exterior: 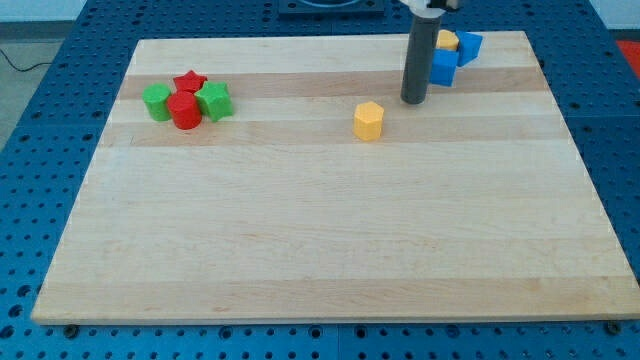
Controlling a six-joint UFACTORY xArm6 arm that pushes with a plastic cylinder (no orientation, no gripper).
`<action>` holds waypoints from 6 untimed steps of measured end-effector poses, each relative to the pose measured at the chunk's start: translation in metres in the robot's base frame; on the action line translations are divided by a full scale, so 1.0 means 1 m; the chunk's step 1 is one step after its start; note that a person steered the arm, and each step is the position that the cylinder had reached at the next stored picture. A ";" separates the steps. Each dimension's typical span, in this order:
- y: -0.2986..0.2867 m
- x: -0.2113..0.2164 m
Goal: Place the arm to the bottom of the yellow hexagon
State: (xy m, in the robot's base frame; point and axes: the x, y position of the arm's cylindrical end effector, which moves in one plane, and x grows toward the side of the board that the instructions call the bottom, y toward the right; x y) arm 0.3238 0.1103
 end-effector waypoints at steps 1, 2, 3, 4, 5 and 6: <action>0.006 -0.012; 0.010 -0.022; 0.012 -0.028; -0.028 -0.027; -0.119 -0.015; -0.176 0.041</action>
